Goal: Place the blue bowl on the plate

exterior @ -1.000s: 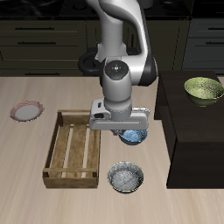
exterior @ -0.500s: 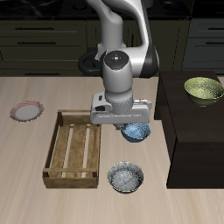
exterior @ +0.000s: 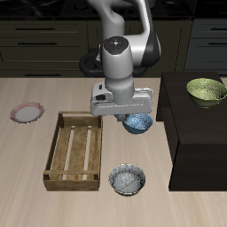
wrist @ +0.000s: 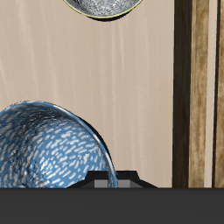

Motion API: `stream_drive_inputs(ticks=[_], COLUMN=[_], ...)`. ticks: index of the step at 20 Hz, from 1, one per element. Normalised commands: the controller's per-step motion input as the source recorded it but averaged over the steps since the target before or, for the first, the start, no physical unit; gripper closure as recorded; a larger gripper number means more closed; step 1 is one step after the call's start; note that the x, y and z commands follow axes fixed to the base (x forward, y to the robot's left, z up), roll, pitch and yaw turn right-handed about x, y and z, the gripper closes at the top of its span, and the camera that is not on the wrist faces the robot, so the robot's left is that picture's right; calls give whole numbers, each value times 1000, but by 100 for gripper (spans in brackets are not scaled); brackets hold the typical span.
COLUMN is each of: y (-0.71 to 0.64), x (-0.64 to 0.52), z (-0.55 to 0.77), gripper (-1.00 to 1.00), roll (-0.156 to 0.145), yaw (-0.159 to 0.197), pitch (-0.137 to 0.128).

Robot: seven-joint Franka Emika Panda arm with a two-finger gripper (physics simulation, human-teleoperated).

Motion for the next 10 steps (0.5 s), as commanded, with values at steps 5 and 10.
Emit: stream_drive_inputs(ticks=[5,10], y=[-195,-254], x=[-194,-210], z=[308,183], gripper=[100,100], roll=[-10,-12], yaw=[22,17], pitch=[-52,-32])
